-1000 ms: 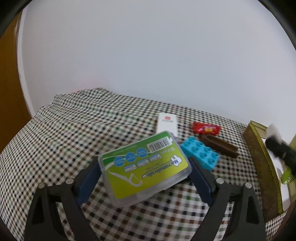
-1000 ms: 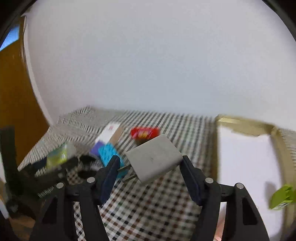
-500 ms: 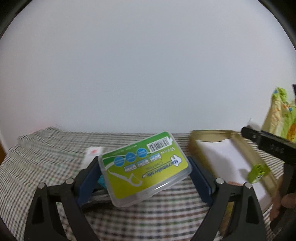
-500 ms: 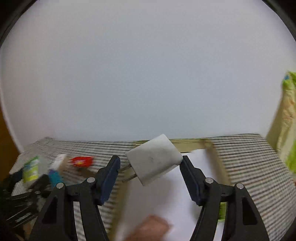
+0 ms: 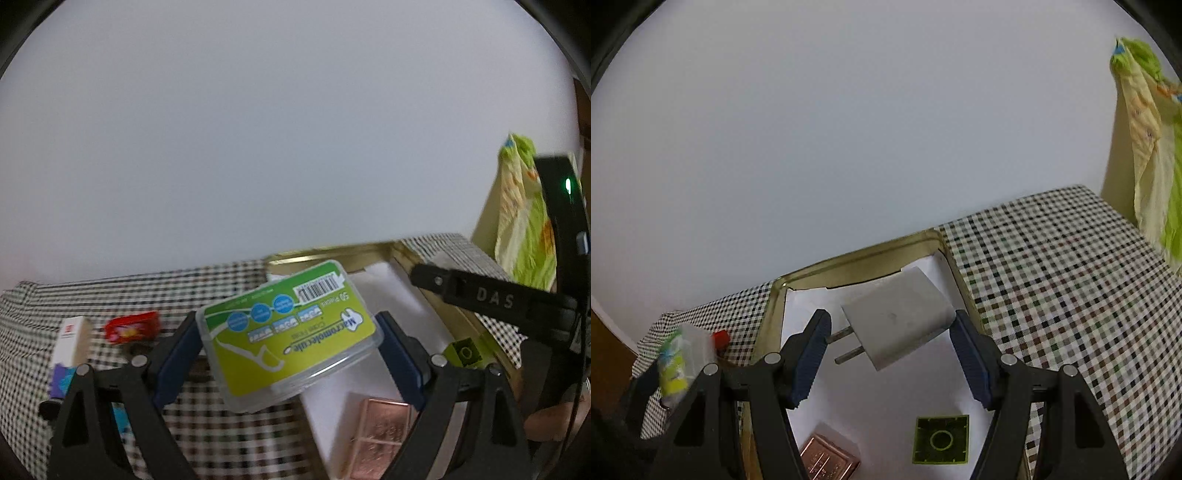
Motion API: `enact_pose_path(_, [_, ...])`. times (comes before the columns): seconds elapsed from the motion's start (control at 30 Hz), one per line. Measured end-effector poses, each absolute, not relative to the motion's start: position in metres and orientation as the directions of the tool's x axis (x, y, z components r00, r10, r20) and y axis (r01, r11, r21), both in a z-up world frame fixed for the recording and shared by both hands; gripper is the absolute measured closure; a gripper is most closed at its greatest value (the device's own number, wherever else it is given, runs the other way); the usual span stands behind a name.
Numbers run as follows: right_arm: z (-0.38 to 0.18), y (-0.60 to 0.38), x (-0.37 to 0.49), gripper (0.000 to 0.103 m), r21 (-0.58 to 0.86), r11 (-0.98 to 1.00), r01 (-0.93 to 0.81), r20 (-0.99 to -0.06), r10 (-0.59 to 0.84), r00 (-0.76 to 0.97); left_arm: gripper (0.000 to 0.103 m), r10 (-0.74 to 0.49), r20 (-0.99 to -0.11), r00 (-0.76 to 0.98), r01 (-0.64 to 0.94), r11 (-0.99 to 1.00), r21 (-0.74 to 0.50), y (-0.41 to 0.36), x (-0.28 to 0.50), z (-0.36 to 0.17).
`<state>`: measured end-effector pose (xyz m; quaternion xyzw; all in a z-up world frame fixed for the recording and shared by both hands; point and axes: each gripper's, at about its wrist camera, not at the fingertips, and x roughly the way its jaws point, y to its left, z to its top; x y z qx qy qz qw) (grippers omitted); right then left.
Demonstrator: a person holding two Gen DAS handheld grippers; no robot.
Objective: Organize rigid objects
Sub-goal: 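Carry the green case and white charger into the tin and release them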
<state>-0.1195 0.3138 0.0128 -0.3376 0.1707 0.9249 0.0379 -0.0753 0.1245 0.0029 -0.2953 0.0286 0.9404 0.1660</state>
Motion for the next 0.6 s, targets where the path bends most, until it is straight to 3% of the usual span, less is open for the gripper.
enact_pose_path(0.33, [0.006, 0.321, -0.122, 0.034, 0.284, -0.933, -0.22, -0.702, -0.046, -0.711, 0.011, 0.216, -0.699, -0.682, -0.397, -0.912, 0.106, 0.169, -0.096, -0.022])
enact_pose_path(0.53, [0.002, 0.328, -0.123, 0.033, 0.332, -0.914, -0.233, -0.703, -0.074, -0.707, 0.01, 0.224, -0.726, -0.65, -0.395, -0.916, 0.07, 0.173, -0.104, -0.025])
enact_pose_path(0.6, [-0.004, 0.333, -0.125, 0.027, 0.368, -0.901, -0.23, -0.69, -0.099, -0.717, 0.006, 0.224, -0.723, -0.654, -0.389, -0.919, 0.068, 0.171, -0.106, -0.026])
